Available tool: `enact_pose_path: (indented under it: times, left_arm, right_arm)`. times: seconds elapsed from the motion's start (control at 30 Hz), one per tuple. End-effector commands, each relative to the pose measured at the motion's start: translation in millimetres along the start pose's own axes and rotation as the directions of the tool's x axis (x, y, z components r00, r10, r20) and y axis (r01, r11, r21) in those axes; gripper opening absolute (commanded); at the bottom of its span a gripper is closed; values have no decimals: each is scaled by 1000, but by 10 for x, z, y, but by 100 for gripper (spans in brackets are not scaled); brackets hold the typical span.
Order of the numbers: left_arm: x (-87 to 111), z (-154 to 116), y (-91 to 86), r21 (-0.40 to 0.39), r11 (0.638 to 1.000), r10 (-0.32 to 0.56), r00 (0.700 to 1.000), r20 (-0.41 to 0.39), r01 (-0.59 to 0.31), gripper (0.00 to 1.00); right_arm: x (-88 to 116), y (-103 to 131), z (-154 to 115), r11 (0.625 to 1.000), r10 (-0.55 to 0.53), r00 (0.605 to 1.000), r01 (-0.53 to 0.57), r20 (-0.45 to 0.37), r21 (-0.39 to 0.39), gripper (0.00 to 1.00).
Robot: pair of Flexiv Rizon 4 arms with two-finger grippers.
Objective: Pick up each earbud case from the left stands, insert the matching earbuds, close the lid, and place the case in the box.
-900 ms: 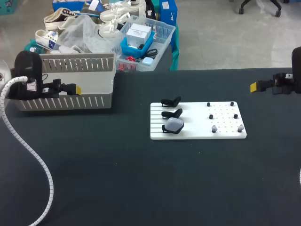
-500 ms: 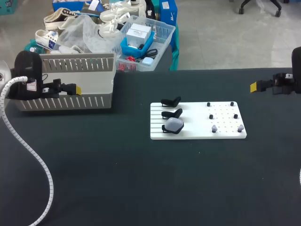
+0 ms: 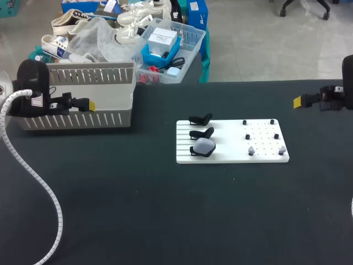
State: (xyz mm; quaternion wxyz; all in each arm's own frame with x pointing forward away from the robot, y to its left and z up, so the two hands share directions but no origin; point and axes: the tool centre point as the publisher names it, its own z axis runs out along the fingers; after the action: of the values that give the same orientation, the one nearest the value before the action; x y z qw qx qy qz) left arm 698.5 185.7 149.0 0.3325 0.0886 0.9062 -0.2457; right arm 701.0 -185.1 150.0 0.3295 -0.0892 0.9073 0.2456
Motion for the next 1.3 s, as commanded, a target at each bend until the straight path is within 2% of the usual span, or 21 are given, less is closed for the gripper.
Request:
enact_pose_path:
  times: [0.03,0.6,0.8,1.07,1.2,1.3]
  left_arm:
    - [-10,3,-4,-3,1000,0,1000,-4,0,100]
    - [-10,3,-4,-3,1000,0,1000,-4,0,100]
    - [-68,31,-130,56,991,120,993,4,-120,100]
    - [-160,44,-377,173,931,318,947,49,-321,100]
    - [-216,75,-496,255,873,409,909,80,-416,100]
    - [-227,118,-594,287,818,492,865,100,-499,100]
  right_arm:
    - [1,-10,3,1000,-1,1000,1,0,-4,100]
    - [1,-10,3,1000,-1,1000,1,0,-4,100]
    - [1,-10,3,1000,-1,1000,1,0,-4,100]
    - [1,-10,3,1000,-1,1000,1,0,-4,100]
    - [1,-10,3,1000,-1,1000,1,0,-4,100]
    - [1,-10,3,1000,-1,1000,1,0,-4,100]
